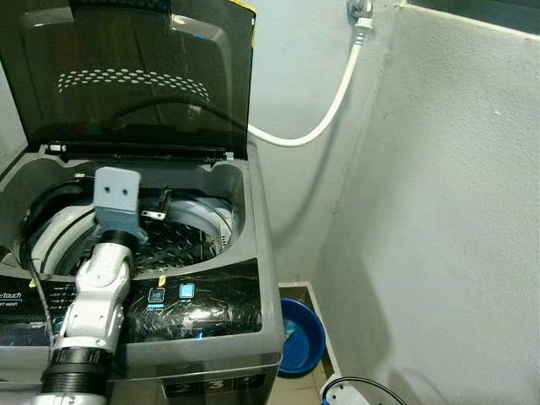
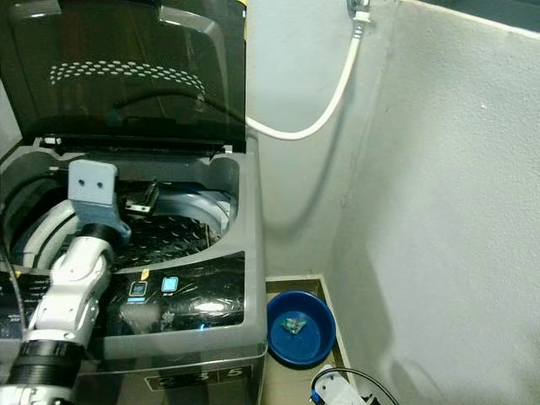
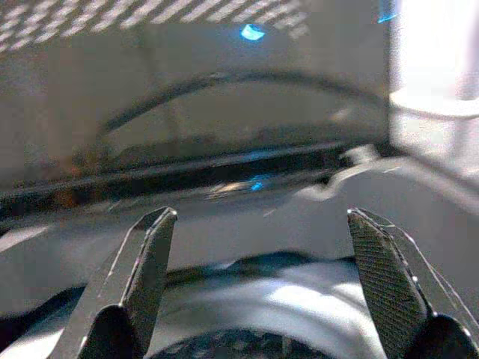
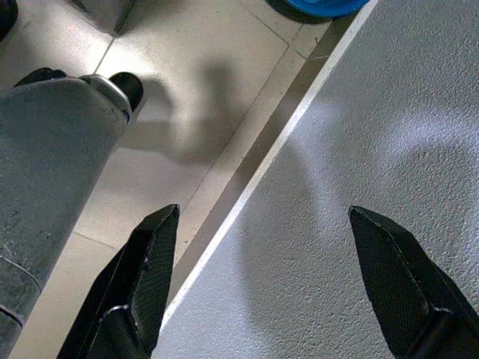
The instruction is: Clothes washing
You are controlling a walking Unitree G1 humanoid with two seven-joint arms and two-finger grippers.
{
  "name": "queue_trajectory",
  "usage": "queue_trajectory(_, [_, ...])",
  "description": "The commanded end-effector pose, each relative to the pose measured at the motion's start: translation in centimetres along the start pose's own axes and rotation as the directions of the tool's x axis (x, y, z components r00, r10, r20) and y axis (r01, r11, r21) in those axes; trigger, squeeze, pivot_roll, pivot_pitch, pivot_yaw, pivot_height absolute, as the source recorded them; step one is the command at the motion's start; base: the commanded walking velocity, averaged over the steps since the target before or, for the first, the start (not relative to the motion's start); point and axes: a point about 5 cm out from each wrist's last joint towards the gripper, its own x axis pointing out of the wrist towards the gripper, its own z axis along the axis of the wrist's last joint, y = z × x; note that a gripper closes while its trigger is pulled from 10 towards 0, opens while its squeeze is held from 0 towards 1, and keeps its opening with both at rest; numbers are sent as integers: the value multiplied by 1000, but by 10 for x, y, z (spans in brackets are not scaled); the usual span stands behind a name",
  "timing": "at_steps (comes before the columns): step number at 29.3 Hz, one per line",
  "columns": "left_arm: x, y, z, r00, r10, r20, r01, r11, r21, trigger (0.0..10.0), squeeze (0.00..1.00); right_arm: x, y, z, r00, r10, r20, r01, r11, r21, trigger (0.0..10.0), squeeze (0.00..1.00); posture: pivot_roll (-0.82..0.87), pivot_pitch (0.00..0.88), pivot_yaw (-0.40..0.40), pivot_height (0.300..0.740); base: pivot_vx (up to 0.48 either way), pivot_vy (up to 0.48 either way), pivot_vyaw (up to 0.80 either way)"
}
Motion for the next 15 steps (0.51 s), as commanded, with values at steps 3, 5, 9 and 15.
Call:
queue_trajectory(3, [-4,-12,7,998,-51,38,52,998,-31,10000,0,0,0,-1,1000,1,-5,-1,1000,-4,10000,0,194,0,-101,740,0,0,0])
queue_trajectory(5, [-4,-21,22,992,-79,95,85,994,-63,10000,0,0,0,0,1000,2,-3,-2,1000,-4,10000,0,198,0,-103,740,-129,0,0])
queue_trajectory(9, [-2,-25,39,985,-90,147,100,993,-61,10000,0,0,1,1,1000,6,-2,-6,1000,-11,10000,0,206,0,-107,740,-280,0,0])
queue_trajectory(15, [0,-24,51,980,-84,182,96,994,-58,10000,0,0,2,2,1000,9,0,-9,1000,-14,10000,0,214,0,-110,740,-314,0,0])
